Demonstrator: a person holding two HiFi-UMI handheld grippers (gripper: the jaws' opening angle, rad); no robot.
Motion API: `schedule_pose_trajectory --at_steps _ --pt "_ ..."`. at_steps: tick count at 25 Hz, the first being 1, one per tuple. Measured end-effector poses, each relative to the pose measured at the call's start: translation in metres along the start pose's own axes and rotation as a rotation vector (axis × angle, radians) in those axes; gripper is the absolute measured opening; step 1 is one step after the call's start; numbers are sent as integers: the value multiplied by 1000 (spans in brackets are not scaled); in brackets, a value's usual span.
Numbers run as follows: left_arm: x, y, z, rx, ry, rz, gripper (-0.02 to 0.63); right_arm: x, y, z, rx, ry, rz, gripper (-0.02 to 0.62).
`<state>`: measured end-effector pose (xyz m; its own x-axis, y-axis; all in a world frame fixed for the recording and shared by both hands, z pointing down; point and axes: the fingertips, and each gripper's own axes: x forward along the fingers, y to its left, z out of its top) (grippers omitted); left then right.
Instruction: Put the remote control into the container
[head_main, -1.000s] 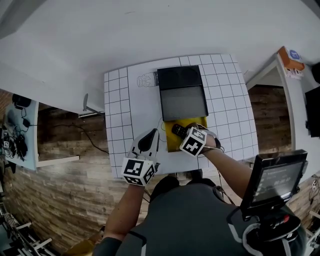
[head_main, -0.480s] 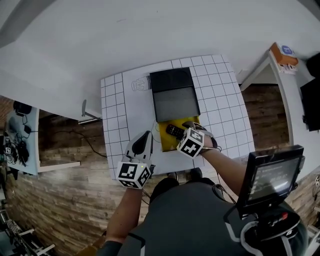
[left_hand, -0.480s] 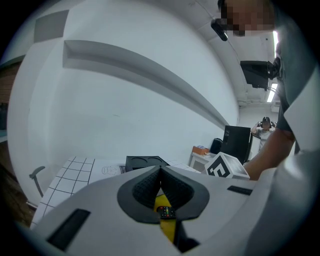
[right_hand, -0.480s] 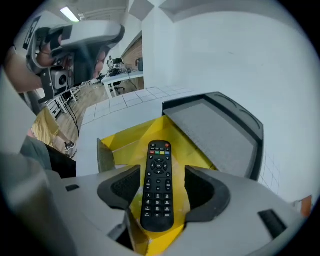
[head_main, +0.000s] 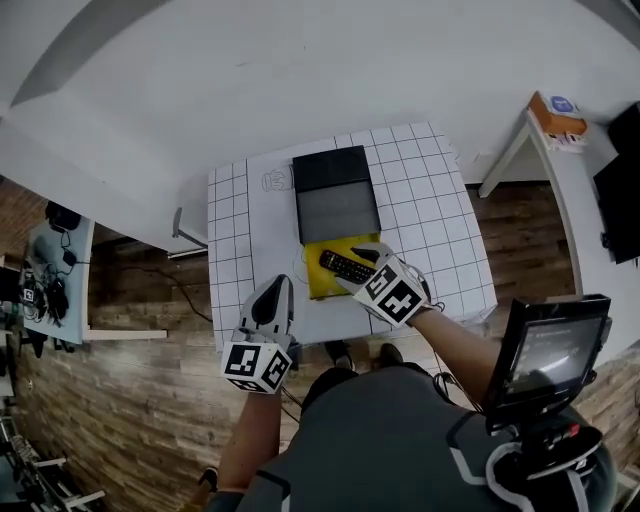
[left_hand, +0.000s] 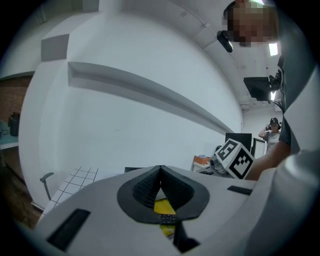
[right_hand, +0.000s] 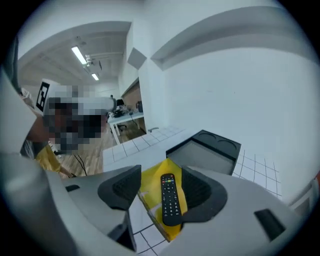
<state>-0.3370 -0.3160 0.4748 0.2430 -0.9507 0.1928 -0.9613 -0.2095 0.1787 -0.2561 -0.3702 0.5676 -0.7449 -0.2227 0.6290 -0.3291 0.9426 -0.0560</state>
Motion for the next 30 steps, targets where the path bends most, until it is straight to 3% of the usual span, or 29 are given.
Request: schedule_pose_trajectory --at_steps 6,10,16,21,25,30 --pt "-29 -30 12 -10 -64 40 9 -64 16 31 -30 -174 59 248" --pt "-43 -52 18 6 -87 56 9 -99 22 40 -19 -270 68 122" --pt "-65 -75 23 35 -75 61 9 -125 35 42 51 -365 73 55" --pt "-84 -66 29 62 -63 63 9 -136 43 55 121 -435 1 31" --pt "-101 -48 43 80 -75 63 9 -151 48 75 202 -534 -106 23" --pt "-119 -24 54 72 -79 34 9 -163 61 90 214 -586 -214 17"
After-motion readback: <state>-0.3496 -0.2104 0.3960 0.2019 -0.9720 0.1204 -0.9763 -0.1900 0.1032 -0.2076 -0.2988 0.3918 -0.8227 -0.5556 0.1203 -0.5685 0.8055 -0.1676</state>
